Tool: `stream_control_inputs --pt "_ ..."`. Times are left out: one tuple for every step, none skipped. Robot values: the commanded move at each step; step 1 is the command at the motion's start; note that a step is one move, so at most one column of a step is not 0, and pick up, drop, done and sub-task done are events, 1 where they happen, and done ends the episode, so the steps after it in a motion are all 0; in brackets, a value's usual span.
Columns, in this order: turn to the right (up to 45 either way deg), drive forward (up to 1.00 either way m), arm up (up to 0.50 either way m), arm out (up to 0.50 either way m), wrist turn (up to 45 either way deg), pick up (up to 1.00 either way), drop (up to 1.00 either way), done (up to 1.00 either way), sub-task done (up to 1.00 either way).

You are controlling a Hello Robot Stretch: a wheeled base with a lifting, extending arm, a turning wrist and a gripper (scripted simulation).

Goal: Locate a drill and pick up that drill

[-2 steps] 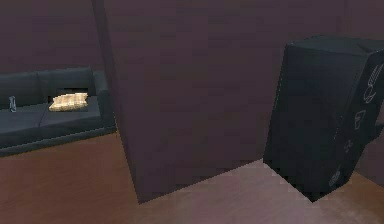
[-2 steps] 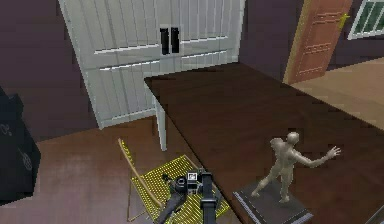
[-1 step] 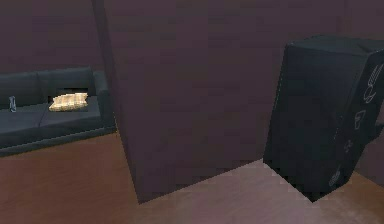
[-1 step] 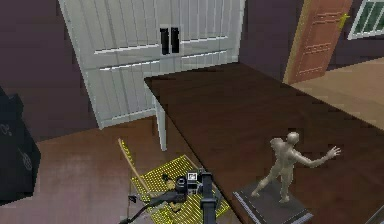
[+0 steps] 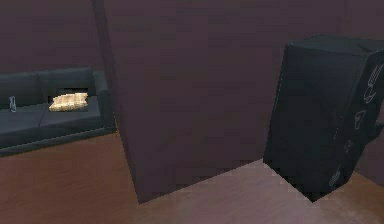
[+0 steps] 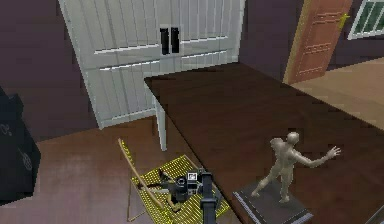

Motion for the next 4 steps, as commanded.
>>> stream_control_inputs --pt "0.0 0.0 0.0 0.0 27.0 0.0 0.0 0.0 0.0" --pt "0.0 0.0 -0.3 0.0 0.0 0.0 0.0 0.0 0.0" --pt "0.0 0.0 0.0 0.0 0.0 1.0 0.0 0.0 0.0" --pt "0.0 0.0 0.1 0.0 0.0 0.0 0.0 0.0 0.0"
